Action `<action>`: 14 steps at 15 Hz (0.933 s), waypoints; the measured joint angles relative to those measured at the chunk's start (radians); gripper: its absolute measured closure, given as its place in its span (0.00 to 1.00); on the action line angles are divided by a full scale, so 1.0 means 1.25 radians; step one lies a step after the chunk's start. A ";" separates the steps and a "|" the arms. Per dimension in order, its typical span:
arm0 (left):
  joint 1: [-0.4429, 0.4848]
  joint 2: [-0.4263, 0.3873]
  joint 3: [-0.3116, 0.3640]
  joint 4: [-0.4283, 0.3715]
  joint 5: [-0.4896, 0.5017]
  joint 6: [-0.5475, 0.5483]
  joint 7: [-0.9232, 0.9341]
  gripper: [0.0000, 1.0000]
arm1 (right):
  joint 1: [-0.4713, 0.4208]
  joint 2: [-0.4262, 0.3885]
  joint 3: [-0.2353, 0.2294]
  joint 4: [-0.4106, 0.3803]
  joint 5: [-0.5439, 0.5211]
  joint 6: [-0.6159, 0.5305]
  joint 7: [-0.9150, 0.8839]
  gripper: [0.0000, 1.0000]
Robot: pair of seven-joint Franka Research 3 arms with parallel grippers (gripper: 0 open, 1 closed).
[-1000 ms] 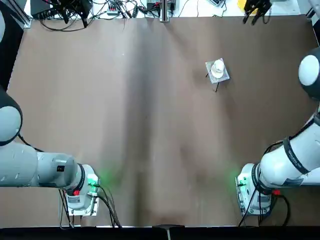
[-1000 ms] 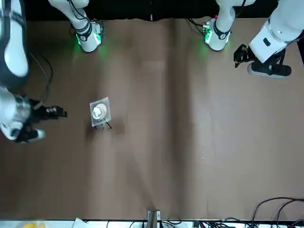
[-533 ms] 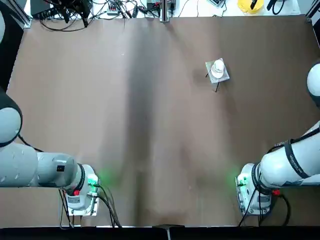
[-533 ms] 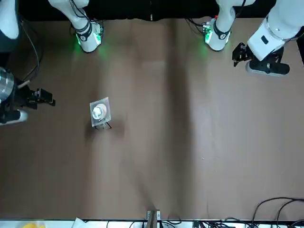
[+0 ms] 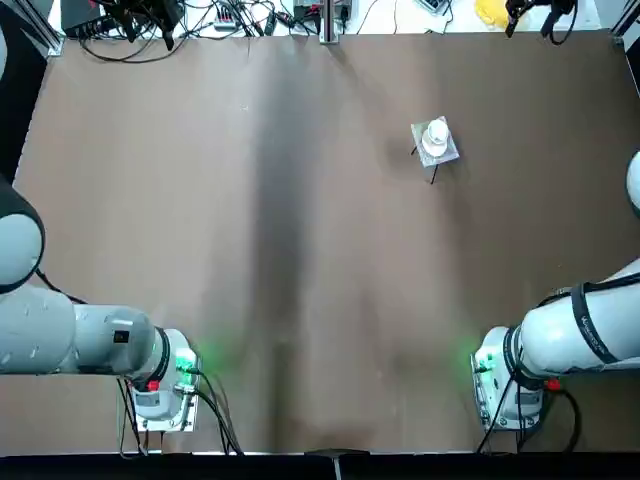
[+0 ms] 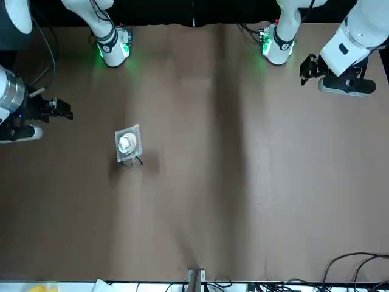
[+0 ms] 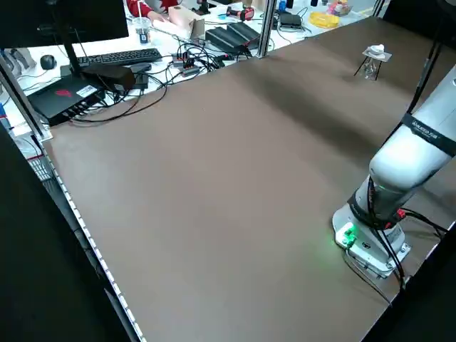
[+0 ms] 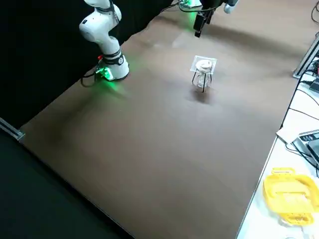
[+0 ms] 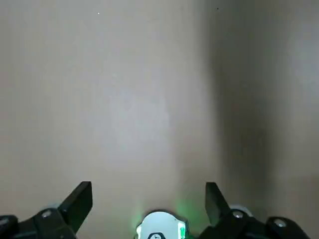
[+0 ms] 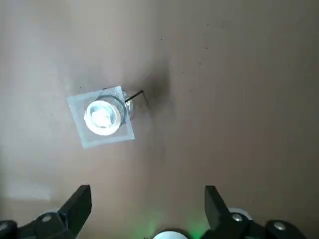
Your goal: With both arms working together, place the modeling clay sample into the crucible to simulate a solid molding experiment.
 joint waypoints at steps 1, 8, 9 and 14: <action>0.000 0.000 0.000 0.000 0.000 0.000 0.000 0.00 | 0.000 -0.016 -0.001 -0.013 0.000 0.000 0.000 0.00; 0.004 0.000 0.001 0.000 0.000 0.007 -0.002 0.00 | -0.025 -0.042 -0.010 -0.026 -0.001 0.028 0.000 0.00; 0.004 0.000 0.002 0.000 0.000 0.009 -0.002 0.00 | -0.024 -0.042 -0.008 -0.026 -0.001 0.032 0.000 0.00; 0.009 0.000 0.003 0.000 0.000 0.017 -0.002 0.00 | -0.021 -0.042 -0.002 -0.029 -0.002 0.051 0.002 0.00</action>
